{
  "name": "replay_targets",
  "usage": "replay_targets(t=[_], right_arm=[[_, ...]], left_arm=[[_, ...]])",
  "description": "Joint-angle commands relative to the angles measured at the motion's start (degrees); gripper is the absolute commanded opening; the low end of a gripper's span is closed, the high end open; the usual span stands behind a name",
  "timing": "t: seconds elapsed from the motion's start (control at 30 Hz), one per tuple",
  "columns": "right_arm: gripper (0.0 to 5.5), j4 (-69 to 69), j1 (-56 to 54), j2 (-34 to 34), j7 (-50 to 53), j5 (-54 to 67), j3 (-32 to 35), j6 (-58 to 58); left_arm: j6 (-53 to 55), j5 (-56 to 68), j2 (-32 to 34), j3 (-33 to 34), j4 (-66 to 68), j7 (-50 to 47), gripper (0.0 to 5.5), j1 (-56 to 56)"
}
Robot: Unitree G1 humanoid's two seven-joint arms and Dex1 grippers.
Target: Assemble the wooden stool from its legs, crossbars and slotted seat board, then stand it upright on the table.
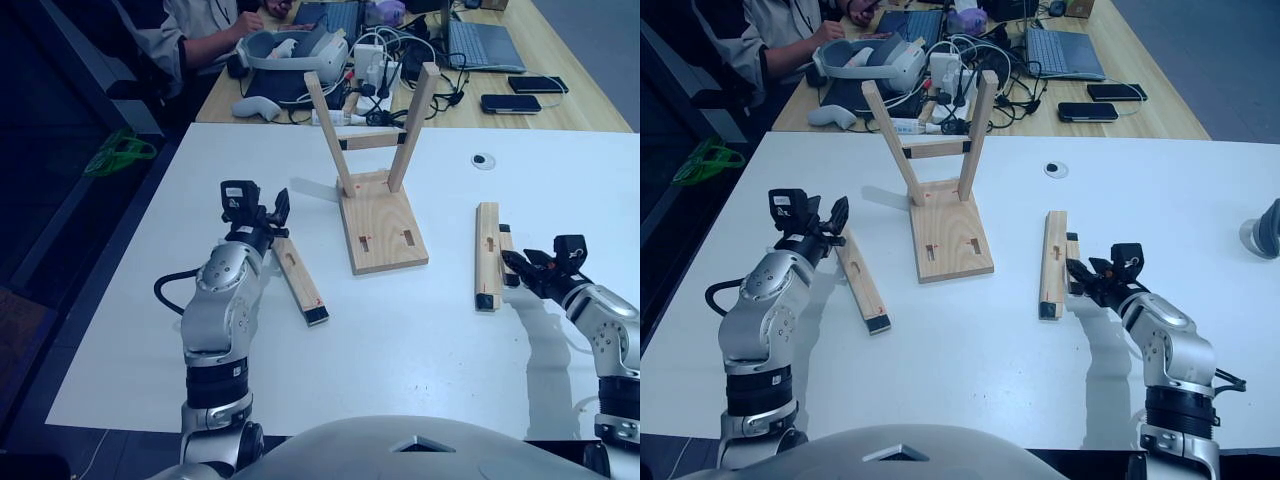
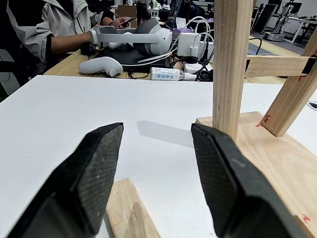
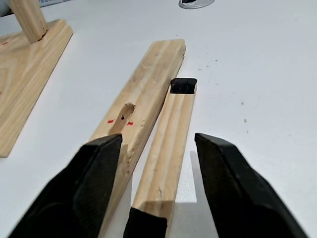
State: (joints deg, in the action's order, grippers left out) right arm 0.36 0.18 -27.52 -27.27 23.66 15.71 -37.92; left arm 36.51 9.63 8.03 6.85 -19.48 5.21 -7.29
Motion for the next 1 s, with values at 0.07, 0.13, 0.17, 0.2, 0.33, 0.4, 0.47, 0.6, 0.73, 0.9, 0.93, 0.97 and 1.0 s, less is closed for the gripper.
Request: replay_targets(t=[0.07, 0.13, 0.17, 0.2, 0.33, 0.4, 0.47, 0.6, 0.73, 0.9, 0.93, 0.97, 1.0], right_arm=[[2.71, 1.0, 1.1, -1.5, 0.3, -1.7, -1.2, -2.2], [2.71, 1.1, 1.1, -1.5, 0.3, -1.7, -1.2, -2.6], [2.71, 1.1, 1.0, -1.5, 0.3, -1.8, -1.3, -3.0], [2.71, 1.1, 1.0, -1.7, 0.2, -1.8, -1.5, -3.4], [2.71, 1.1, 1.4, -2.3, 0.3, -2.0, -1.3, -4.6], [2.71, 1.1, 1.2, -2.3, 0.6, -1.6, -0.6, -5.3], [2.71, 1.1, 1.2, -2.4, 0.6, -1.5, -0.5, -5.7], [2.71, 1.5, 2.2, -3.9, 1.0, -3.5, -1.8, -6.2], [2.71, 3.0, 0.7, -3.9, 1.9, -4.1, -1.0, -5.4], [2.71, 1.7, -0.2, -2.7, 0.5, -1.4, -0.9, -6.6], [2.71, 1.5, -0.4, -2.6, 0.1, -1.1, -1.2, -6.7], [2.71, 1.4, -0.7, -2.6, -0.3, -0.9, -1.6, -6.8], [2.71, 1.4, -1.0, -2.6, -0.8, -0.7, -2.0, -6.9]], left_arm=[[0.1, -0.2, 1.0, 0.1, 0.6, 0.1, 2.53, -1.4], [0.0, -0.2, 1.1, 0.1, 0.9, 0.0, 2.53, -1.7], [-0.1, -0.2, 1.2, 0.2, 1.0, 0.0, 2.53, -1.8], [-0.1, -0.2, 1.2, 0.2, 1.1, 0.0, 2.53, -2.0], [-0.2, -0.3, 1.3, 0.2, 1.3, -0.1, 2.53, -2.4], [-0.3, -0.3, 1.3, 0.3, 1.6, -0.1, 2.53, -2.5], [-0.4, -0.3, 1.2, 0.4, 1.7, -0.2, 2.53, -2.6], [-0.6, -0.3, 0.9, 0.4, 2.3, -0.4, 2.53, -3.4], [-0.9, -0.3, 0.7, 0.4, 2.4, -0.8, 2.53, -3.6], [-1.2, -0.2, 0.9, 0.4, 2.7, -1.0, 2.53, -3.8], [-1.2, -0.3, 0.9, 0.4, 2.7, -1.0, 2.53, -3.8], [-1.2, -0.3, 0.9, 0.4, 2.6, -1.0, 2.53, -3.8], [-1.2, -0.3, 0.9, 0.4, 2.6, -1.1, 2.53, -3.8]])
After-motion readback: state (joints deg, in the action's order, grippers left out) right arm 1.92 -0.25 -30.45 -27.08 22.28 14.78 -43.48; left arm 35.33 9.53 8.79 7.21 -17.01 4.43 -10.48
